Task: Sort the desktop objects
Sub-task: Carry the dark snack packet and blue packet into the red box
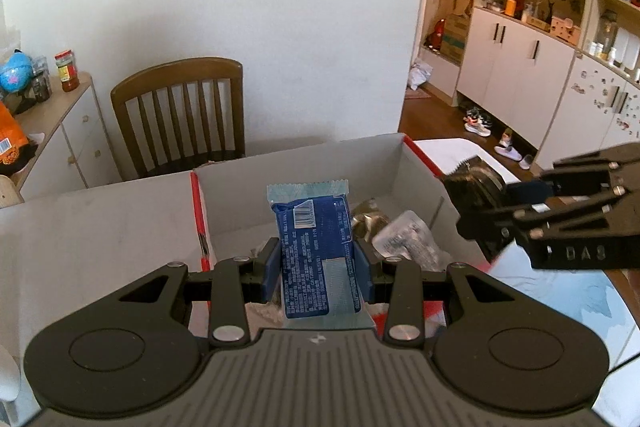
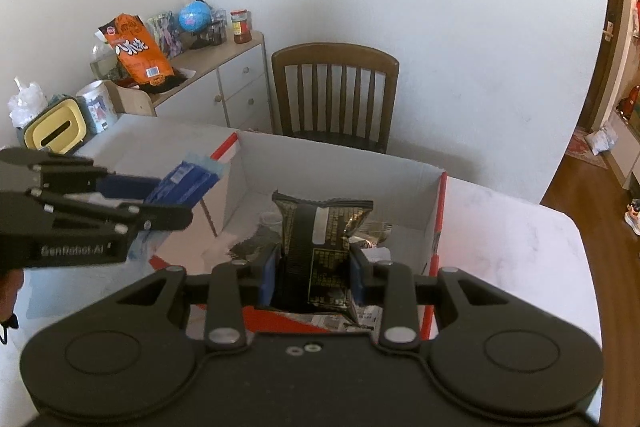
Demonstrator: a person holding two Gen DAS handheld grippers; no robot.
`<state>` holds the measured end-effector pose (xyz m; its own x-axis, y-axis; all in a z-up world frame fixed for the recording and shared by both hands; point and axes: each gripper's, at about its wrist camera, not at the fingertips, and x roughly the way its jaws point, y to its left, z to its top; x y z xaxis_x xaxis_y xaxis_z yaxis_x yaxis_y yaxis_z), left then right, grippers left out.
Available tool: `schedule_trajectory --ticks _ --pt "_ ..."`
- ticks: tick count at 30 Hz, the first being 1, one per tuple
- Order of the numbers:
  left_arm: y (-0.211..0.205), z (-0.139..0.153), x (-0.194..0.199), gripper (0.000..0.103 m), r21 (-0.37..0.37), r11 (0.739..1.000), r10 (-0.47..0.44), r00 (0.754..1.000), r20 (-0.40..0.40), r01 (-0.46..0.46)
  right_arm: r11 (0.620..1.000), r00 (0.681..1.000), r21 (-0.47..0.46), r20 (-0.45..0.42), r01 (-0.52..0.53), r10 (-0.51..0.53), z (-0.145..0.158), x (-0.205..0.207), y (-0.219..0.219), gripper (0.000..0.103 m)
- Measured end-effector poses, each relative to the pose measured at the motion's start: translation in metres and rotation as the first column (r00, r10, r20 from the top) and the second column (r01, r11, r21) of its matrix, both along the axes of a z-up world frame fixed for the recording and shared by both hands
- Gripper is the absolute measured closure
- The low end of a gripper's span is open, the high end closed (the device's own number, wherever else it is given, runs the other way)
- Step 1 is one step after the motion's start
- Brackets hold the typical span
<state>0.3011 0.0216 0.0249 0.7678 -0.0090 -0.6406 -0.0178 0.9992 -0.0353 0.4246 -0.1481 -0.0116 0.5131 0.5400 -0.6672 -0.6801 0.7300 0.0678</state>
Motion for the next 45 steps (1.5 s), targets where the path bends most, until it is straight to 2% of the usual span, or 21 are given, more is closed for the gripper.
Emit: schedule_trajectory --ticks 7,19,33,45 --pt "0.006 -0.012 0.034 0.066 0.021 1.000 0.003 1.000 -0.029 -0.002 0.999 1.000 -0.033 -0.010 -0.005 0.005 -0.015 0.020 0.011 0.069" --pt "0.016 -0.044 0.079 0.066 0.033 0.999 -0.002 0.991 -0.132 0.006 0.995 0.999 -0.094 -0.048 -0.016 0.011 -0.048 0.042 0.034 0.069" --pt "0.016 -0.081 0.096 0.066 0.046 0.998 -0.035 0.969 -0.243 0.047 0.987 0.996 -0.157 -0.094 -0.024 0.009 -0.072 0.042 0.044 0.069" --pt "0.014 -0.097 0.103 0.065 0.035 0.998 -0.046 0.947 -0.319 0.060 0.988 0.993 -0.152 -0.115 -0.030 0.012 -0.078 0.044 0.044 0.067"
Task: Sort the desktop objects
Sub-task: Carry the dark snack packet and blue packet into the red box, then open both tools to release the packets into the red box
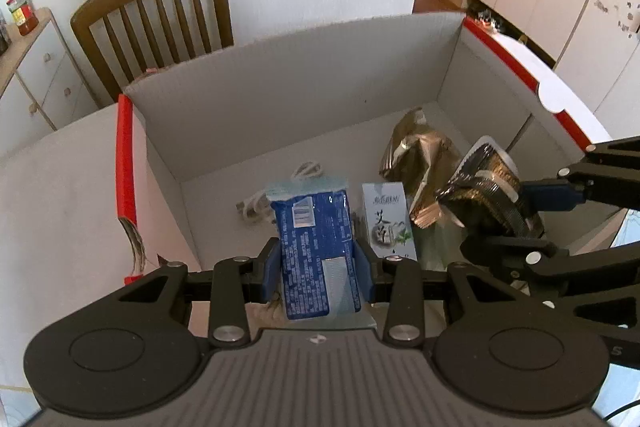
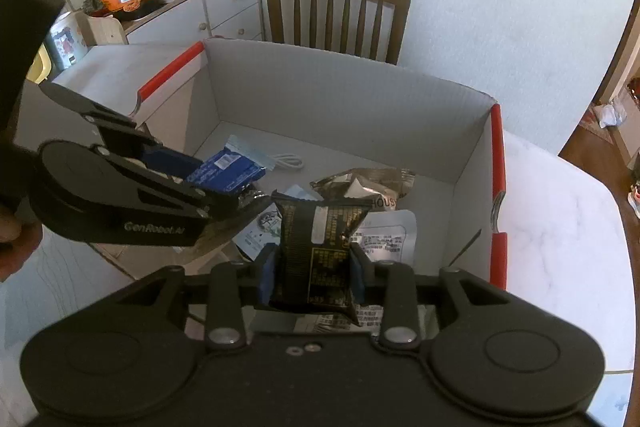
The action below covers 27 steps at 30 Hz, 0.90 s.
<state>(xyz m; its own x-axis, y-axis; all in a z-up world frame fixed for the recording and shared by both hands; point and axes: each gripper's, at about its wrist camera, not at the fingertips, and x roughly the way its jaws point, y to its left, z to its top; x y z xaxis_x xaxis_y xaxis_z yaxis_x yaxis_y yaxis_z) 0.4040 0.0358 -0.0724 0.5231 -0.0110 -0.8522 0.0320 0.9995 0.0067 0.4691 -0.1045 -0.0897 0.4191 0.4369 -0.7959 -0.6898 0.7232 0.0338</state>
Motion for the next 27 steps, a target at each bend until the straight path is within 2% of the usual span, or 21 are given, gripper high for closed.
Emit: schedule_trajectory --ticks 7,8,10,12,14,16,27 --pt "0.003 -0.003 0.000 0.064 -0.029 1.000 0.011 1.000 -0.029 -0.012 1.000 1.000 0.005 -0.012 -0.004 0.004 0.000 0.001 0.000 0.063" --pt "0.004 -0.003 0.000 0.062 -0.034 0.999 0.013 0.999 -0.032 -0.014 1.000 1.000 0.006 -0.013 -0.007 0.007 0.000 0.001 0.000 0.061" --pt "0.005 -0.003 -0.002 0.060 -0.045 0.999 0.014 0.999 -0.037 -0.016 1.000 1.000 0.010 -0.007 -0.010 0.010 0.001 -0.001 -0.001 0.050" --pt "0.002 -0.003 -0.003 0.055 -0.038 0.999 0.008 0.999 -0.041 -0.010 1.000 1.000 0.017 -0.006 -0.017 0.017 0.002 -0.003 -0.001 0.050" --pt "-0.001 -0.002 -0.004 0.045 -0.036 0.999 -0.001 0.999 -0.039 0.000 1.000 1.000 0.013 0.007 -0.019 0.019 0.004 -0.005 -0.002 0.050" --pt "-0.003 0.000 -0.005 0.042 -0.029 1.000 -0.005 1.000 -0.030 0.004 1.000 1.000 0.019 0.008 -0.017 0.017 0.007 -0.006 -0.003 0.049" --pt "-0.005 0.018 -0.013 0.038 -0.021 1.000 0.012 1.000 -0.004 -0.012 0.999 0.999 0.052 0.038 0.000 -0.002 0.026 -0.012 -0.016 0.047"
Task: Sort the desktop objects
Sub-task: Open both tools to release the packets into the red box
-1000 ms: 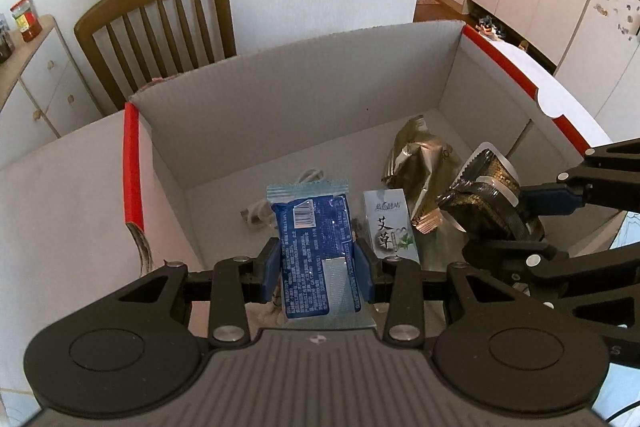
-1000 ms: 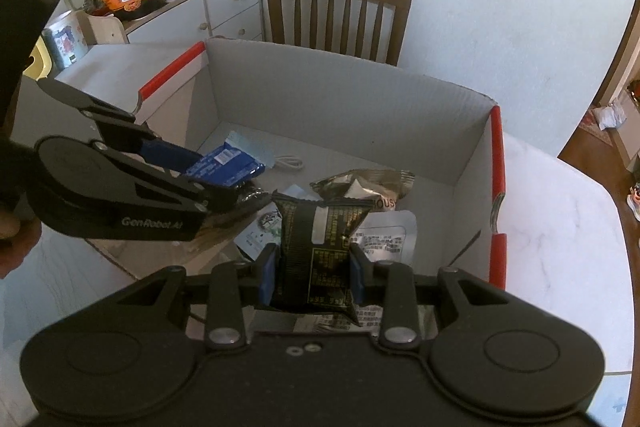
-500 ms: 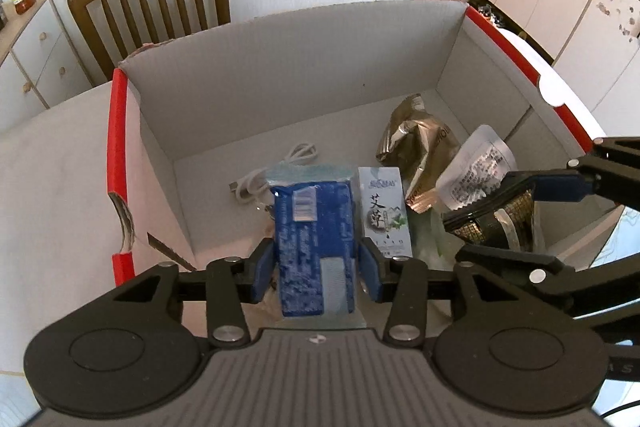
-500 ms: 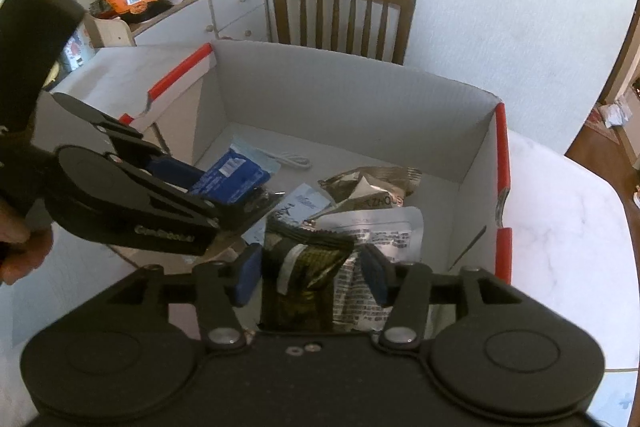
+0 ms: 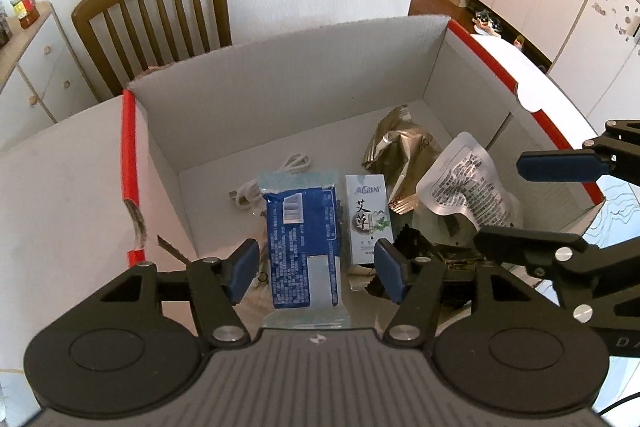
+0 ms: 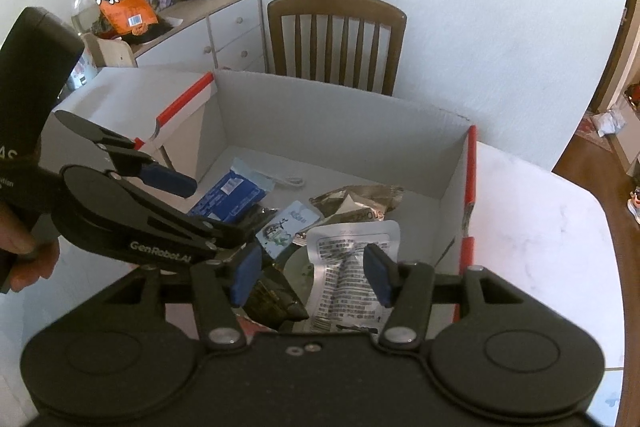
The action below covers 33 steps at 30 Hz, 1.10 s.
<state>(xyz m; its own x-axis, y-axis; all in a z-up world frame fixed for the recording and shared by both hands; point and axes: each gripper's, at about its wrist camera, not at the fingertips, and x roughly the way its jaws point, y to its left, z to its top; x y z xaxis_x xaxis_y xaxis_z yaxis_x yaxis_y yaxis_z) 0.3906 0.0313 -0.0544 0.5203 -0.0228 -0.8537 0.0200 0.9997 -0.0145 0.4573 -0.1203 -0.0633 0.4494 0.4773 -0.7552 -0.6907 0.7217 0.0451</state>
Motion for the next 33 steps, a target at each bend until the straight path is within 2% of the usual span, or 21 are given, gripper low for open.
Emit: schedule_trajectory --ticks 15,17,25,33 --pt "-0.003 0.031 -0.028 0.036 0.006 1.000 0.024 0.998 0.061 -0.025 0.999 0.999 0.027 0.028 -0.026 0.025 0.023 -0.021 -0.016 0.047" --pt "-0.004 0.034 -0.033 0.030 0.006 1.000 0.028 0.997 0.070 -0.028 0.999 0.999 0.030 0.031 -0.032 0.031 0.025 -0.024 -0.018 0.047" --pt "-0.008 0.048 -0.050 0.027 -0.014 0.999 0.034 0.994 0.103 -0.033 0.997 0.998 0.056 0.048 -0.043 0.041 0.035 -0.035 -0.028 0.040" --pt "-0.013 0.059 -0.065 0.021 -0.006 0.999 0.049 0.990 0.134 -0.049 0.994 0.997 0.090 0.062 -0.055 0.049 0.044 -0.045 -0.037 0.039"
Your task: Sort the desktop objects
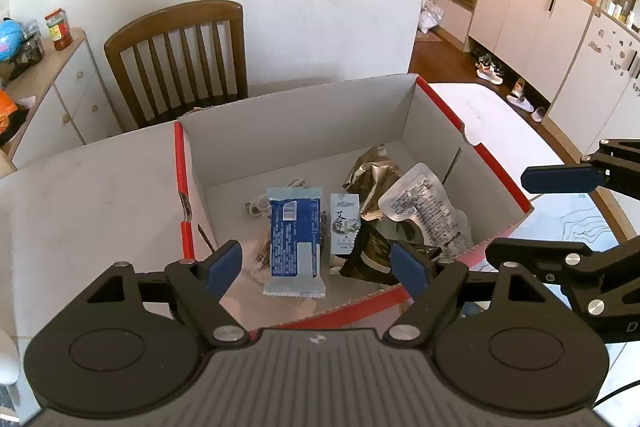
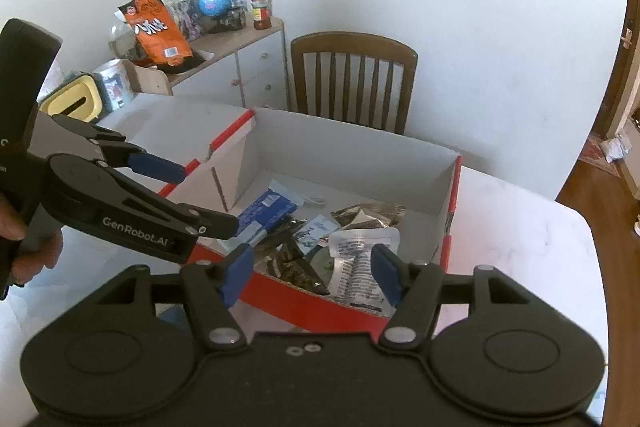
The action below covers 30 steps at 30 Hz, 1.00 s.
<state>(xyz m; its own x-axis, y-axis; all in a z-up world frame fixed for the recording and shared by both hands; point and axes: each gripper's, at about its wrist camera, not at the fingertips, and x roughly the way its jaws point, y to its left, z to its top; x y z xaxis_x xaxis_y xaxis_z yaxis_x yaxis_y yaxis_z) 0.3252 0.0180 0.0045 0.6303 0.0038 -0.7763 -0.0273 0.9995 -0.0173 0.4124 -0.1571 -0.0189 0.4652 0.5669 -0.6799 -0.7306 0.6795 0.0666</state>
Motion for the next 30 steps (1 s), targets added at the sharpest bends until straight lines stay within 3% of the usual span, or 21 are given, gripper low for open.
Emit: schedule_trajectory --ticks 3,9,15,26,30 --pt "0.000 0.003 -0.007 0.020 -0.004 1.000 0.004 1.000 0.009 -0.004 1.000 1.000 0.010 0.004 -0.003 0.003 0.002 -0.004 -0.003 0.038" --pt "-0.005 0.005 -0.021 0.002 -0.001 1.000 -0.002 0.999 0.036 0.002 1.000 1.000 0.025 0.018 -0.001 0.001 0.004 -0.015 -0.010 0.032" --pt "-0.013 0.005 -0.039 0.000 -0.004 1.000 -0.012 0.998 0.062 0.012 0.999 1.000 0.037 0.025 0.013 -0.014 0.005 -0.026 -0.015 0.022" --pt "-0.014 0.006 -0.072 0.000 -0.041 0.999 0.016 0.997 0.081 -0.012 0.996 0.998 0.071 0.027 0.046 -0.048 0.006 -0.051 -0.031 0.021" --pt "-0.019 0.005 -0.084 0.000 -0.011 1.000 0.026 0.997 0.079 -0.025 0.996 0.998 0.074 0.023 0.050 -0.052 0.004 -0.059 -0.035 0.021"
